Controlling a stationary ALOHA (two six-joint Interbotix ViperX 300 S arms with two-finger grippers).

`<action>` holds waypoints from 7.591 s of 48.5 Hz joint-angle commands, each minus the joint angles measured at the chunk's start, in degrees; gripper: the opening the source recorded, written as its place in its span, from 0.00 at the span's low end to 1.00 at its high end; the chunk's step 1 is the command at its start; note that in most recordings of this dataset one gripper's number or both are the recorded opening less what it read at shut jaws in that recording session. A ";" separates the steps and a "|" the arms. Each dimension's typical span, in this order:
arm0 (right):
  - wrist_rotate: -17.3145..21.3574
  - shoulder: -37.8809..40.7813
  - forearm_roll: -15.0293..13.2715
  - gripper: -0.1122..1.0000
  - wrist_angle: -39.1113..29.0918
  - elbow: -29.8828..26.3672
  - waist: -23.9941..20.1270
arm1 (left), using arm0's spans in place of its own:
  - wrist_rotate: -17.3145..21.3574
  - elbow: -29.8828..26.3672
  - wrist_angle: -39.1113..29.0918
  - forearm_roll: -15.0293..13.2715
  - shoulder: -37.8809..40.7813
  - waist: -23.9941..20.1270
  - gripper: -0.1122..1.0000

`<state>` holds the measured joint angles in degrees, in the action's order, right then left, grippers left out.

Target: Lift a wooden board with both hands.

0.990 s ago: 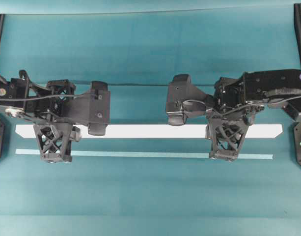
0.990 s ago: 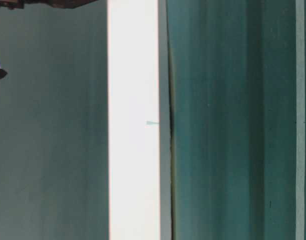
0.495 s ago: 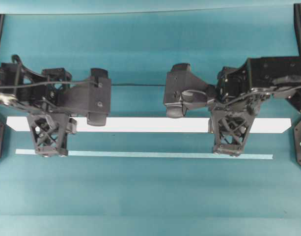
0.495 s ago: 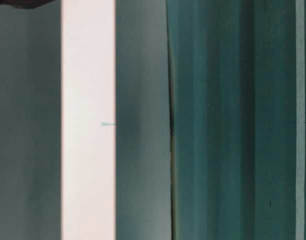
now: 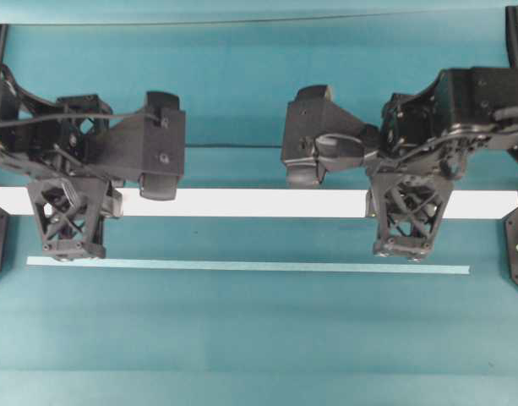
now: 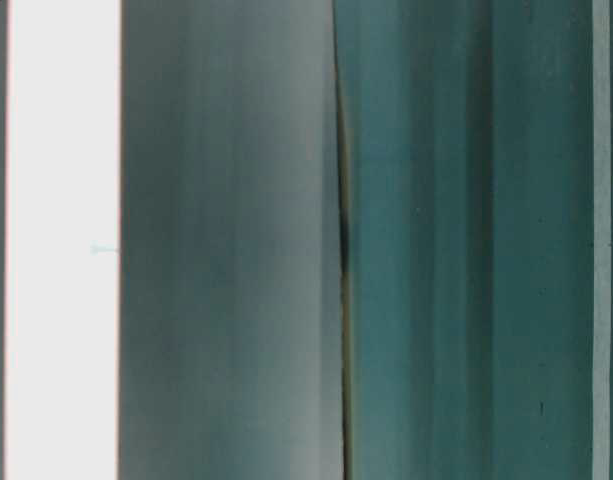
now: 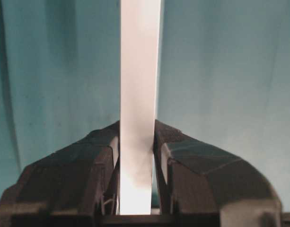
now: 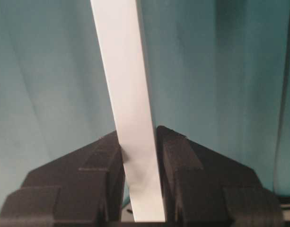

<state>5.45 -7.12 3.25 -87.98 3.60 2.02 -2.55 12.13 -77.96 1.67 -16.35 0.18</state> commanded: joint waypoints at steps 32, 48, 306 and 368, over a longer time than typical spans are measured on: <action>1.49 0.09 -0.09 0.29 -4.39 -10.02 0.79 | 0.26 -10.46 -7.29 0.44 -1.14 -1.32 0.25; 2.72 0.09 0.18 0.29 -5.19 -13.27 0.79 | 0.26 -13.01 -9.76 0.44 -0.79 -1.32 0.25; -4.83 12.04 3.16 0.50 51.24 36.21 -1.05 | -0.18 35.60 51.24 0.18 13.27 1.85 0.25; -4.31 -5.89 2.90 0.88 52.47 36.04 -0.26 | 0.00 34.63 51.24 0.18 -7.21 1.85 1.00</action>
<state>0.70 -10.72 6.15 -35.51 40.08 1.41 -2.55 47.55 -26.89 1.93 -20.57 2.02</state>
